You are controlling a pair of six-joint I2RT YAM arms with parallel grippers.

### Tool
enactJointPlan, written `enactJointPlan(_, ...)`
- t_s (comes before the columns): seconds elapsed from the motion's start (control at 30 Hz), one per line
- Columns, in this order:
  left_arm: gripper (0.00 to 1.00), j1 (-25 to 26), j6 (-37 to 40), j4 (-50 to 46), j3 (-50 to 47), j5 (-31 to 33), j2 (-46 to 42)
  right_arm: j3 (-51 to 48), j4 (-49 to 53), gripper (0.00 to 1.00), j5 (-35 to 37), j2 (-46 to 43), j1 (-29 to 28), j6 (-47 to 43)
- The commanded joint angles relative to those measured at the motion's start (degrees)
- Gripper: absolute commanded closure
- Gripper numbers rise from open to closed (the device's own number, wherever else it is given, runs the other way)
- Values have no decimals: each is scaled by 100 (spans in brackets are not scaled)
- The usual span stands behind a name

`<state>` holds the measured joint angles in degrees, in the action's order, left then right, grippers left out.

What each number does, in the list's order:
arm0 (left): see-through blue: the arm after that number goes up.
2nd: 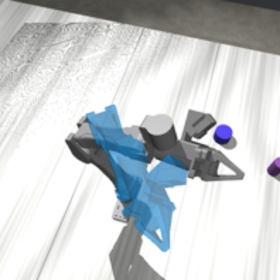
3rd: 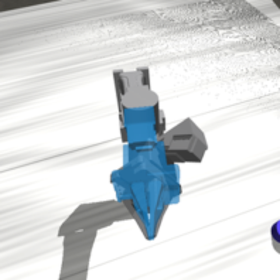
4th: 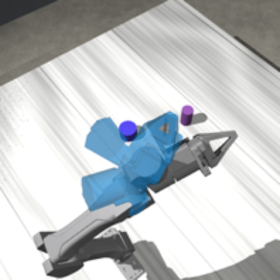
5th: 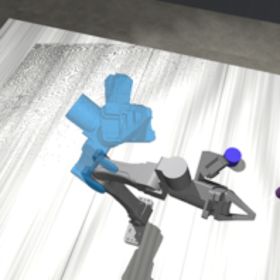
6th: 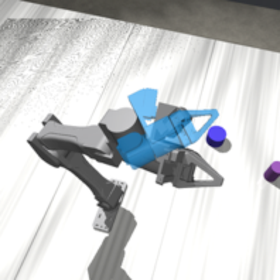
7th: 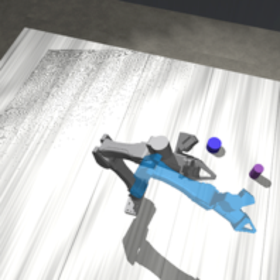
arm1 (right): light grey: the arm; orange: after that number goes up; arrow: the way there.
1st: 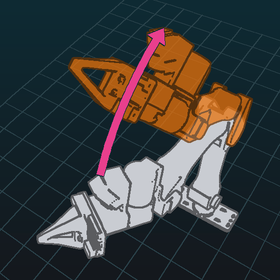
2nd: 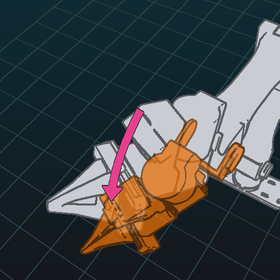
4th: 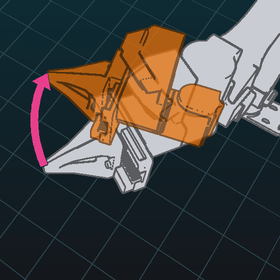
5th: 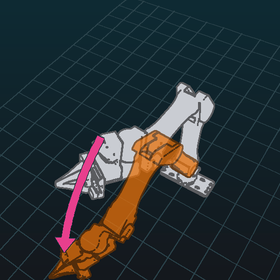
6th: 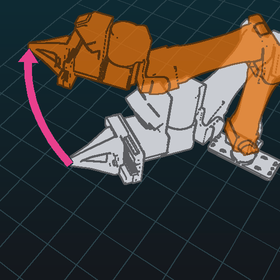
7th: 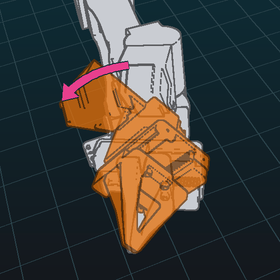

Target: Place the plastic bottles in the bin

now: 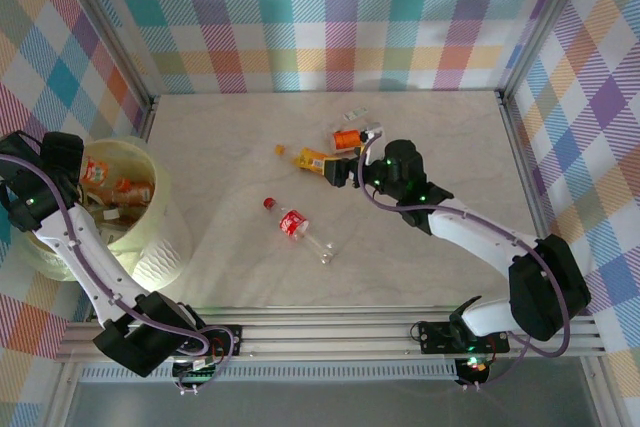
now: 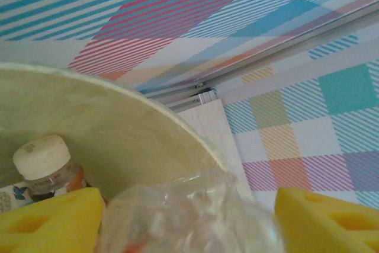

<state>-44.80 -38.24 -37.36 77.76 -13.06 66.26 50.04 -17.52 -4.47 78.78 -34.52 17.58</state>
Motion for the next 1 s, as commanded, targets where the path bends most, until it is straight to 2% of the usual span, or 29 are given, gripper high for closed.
enactJointPlan(0.0, 14, -55, -81, 46, 11, -88, -215, 339, 313, 0, 35, 151, 43, 208)
enactJointPlan(0.07, 9, -56, -16, -20, 47, -48, -303, 462, 497, 0, 25, 236, 68, 367)
enactJointPlan(0.23, 4, -55, 22, -79, 110, -152, -466, 840, 1067, 0, 21, 382, 154, 848)
enactJointPlan(0.47, 0, 75, -146, 515, 43, -1141, -851, 808, 1137, 0, 316, 416, 250, 1110)
enactJointPlan(0.73, 0, 1037, -42, 825, 119, -1182, -1310, 779, 1255, 0, -129, 541, 297, 1156)
enactJointPlan(0.97, 0, 2320, -30, 1104, -75, -749, -1479, 718, 1321, 0, -249, 585, 297, 1360)
